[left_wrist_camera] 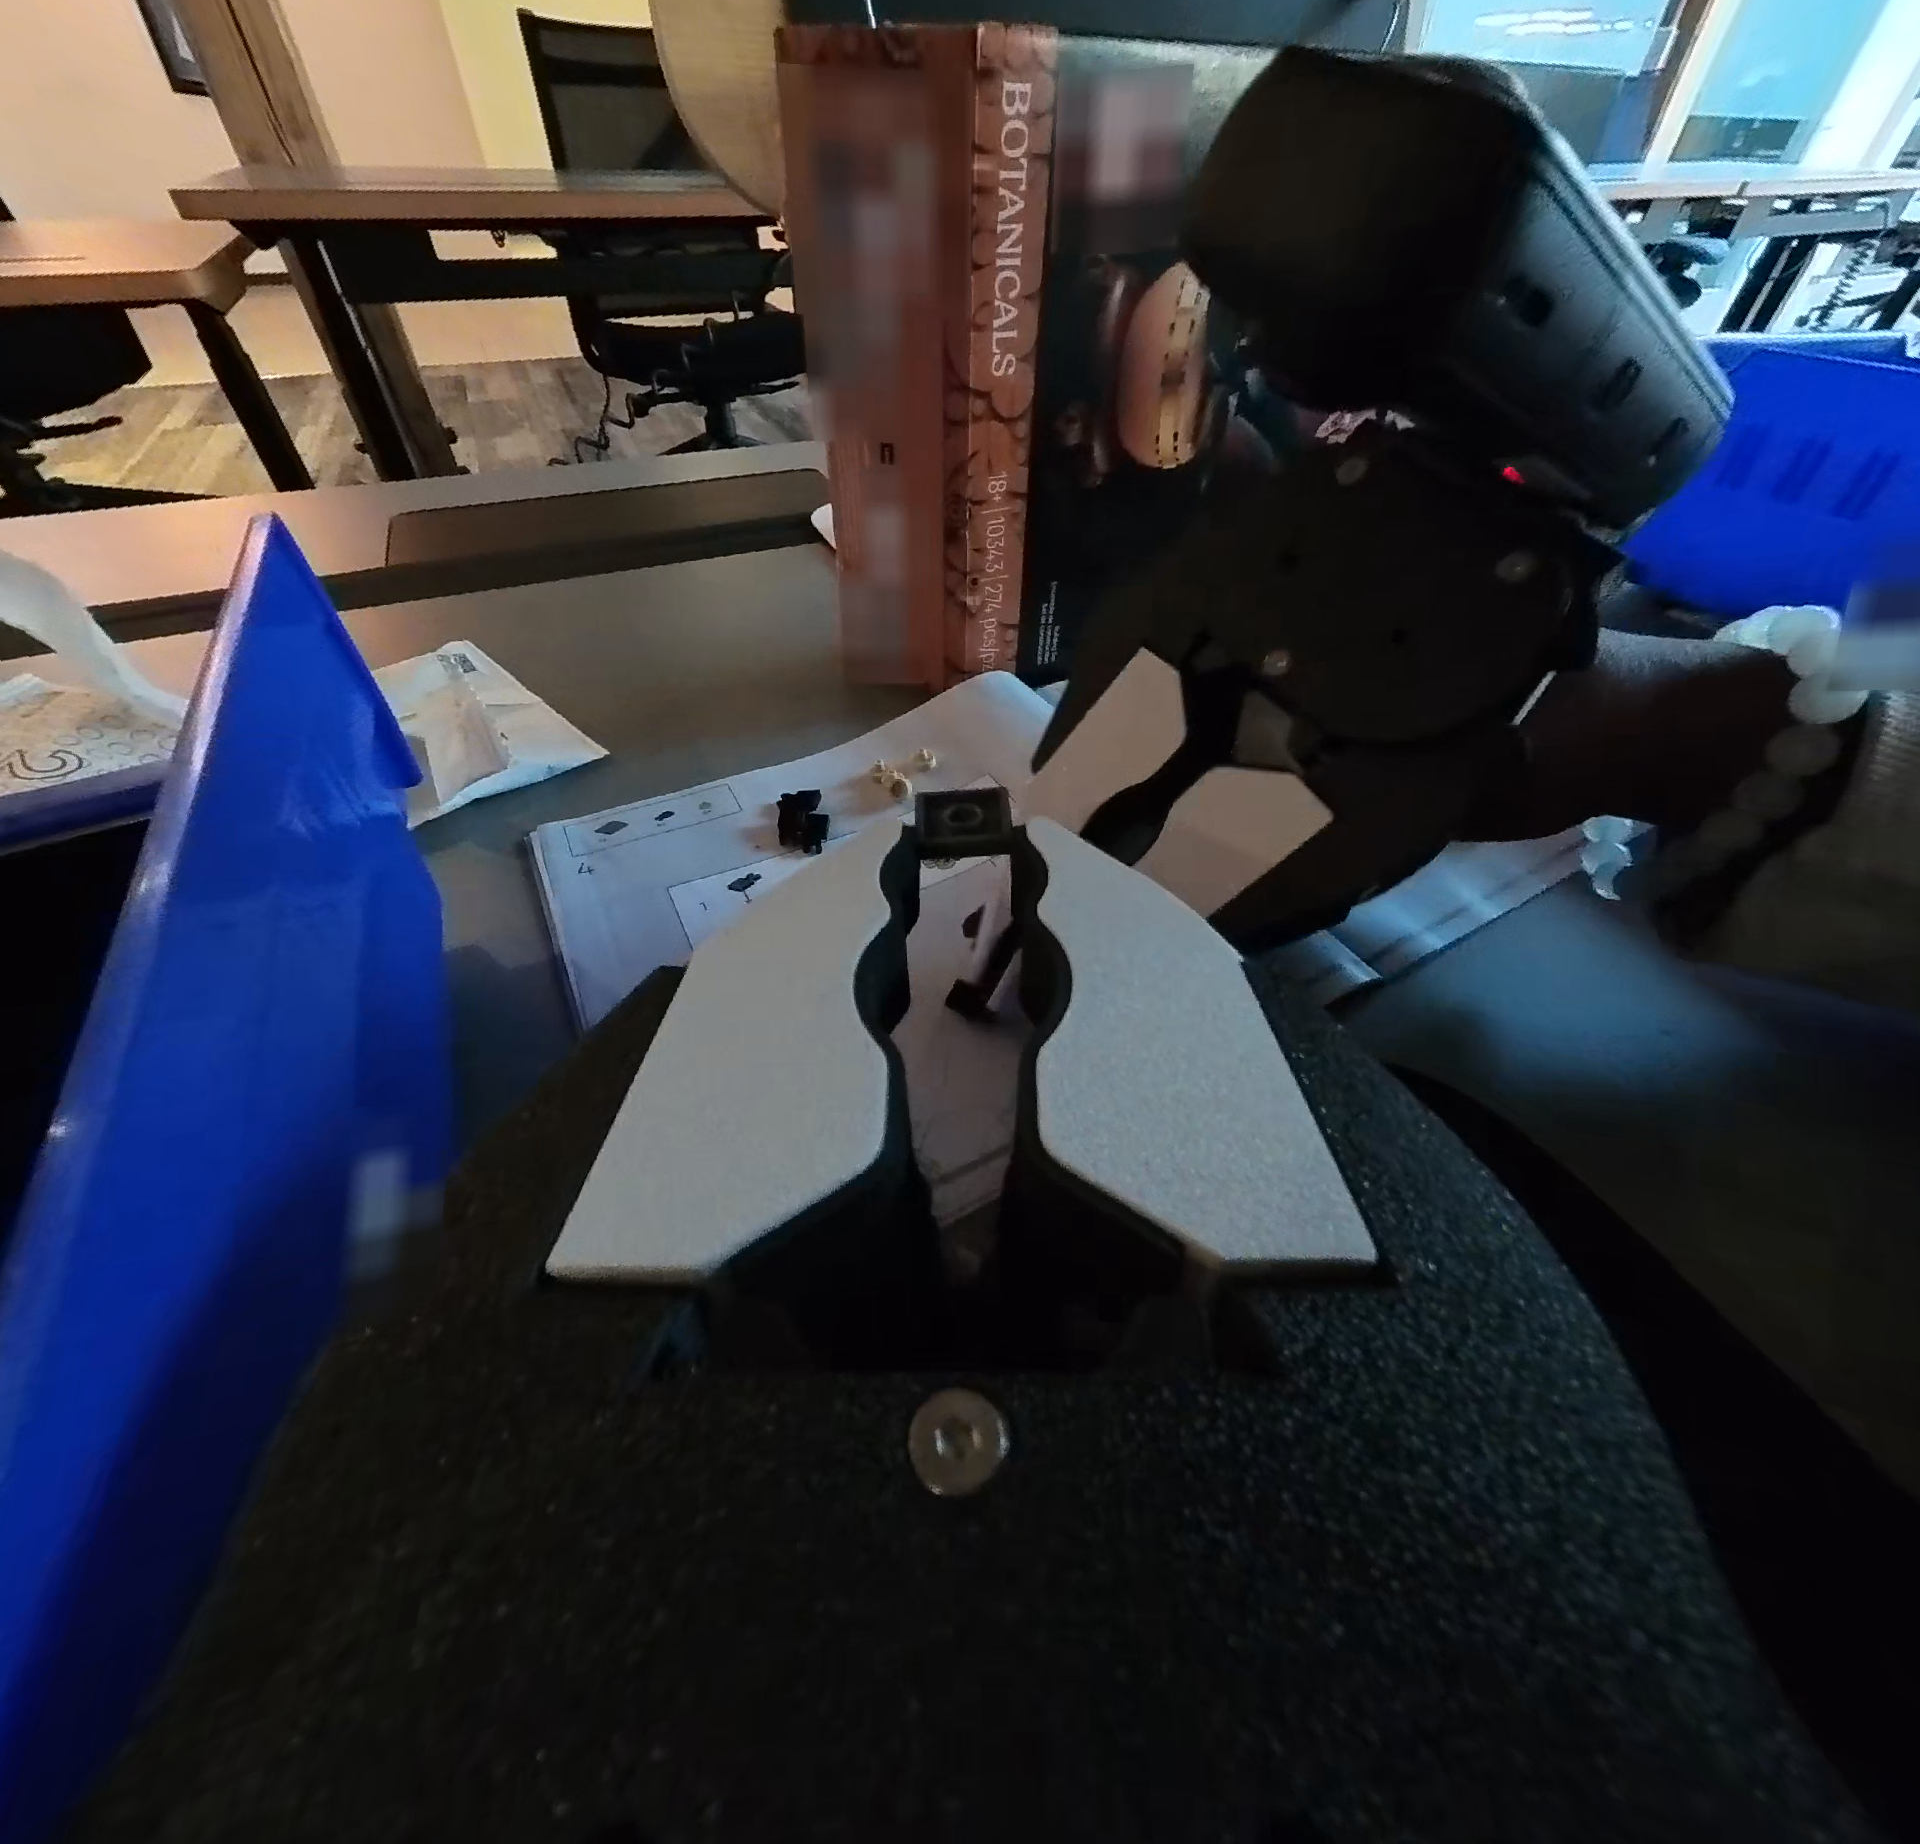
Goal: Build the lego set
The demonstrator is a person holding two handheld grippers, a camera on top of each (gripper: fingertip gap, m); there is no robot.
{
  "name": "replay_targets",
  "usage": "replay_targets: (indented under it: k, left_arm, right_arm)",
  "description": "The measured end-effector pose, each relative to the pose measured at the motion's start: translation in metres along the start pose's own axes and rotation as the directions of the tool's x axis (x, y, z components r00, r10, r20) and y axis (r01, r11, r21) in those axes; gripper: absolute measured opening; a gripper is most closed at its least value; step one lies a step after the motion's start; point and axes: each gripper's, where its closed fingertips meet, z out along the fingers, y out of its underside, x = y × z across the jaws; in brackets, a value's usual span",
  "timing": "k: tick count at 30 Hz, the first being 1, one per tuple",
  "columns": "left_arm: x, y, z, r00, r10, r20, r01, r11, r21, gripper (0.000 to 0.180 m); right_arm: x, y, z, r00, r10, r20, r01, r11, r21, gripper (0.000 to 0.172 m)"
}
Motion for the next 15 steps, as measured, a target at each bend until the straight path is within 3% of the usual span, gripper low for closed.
replay_targets:
  k: [9, 15]
  left_arm:
    - [0.0, 0.0, 0.0, 1.0, 0.0, 0.001, 0.0, 1.0, -0.001, 0.016]
    - [0.001, 0.001, 0.0, 1.0, 0.006, 0.0, -0.006, 1.0, -0.006, 0.016]
  right_arm:
    - [0.012, 0.009, -0.018, 0.996, 0.067, -0.067, -0.067, 0.998, 0.006, 0.004]
    - [0.007, 0.004, -0.013, 0.989, 0.022, -0.149, -0.024, 1.0, -0.01, 0.004]
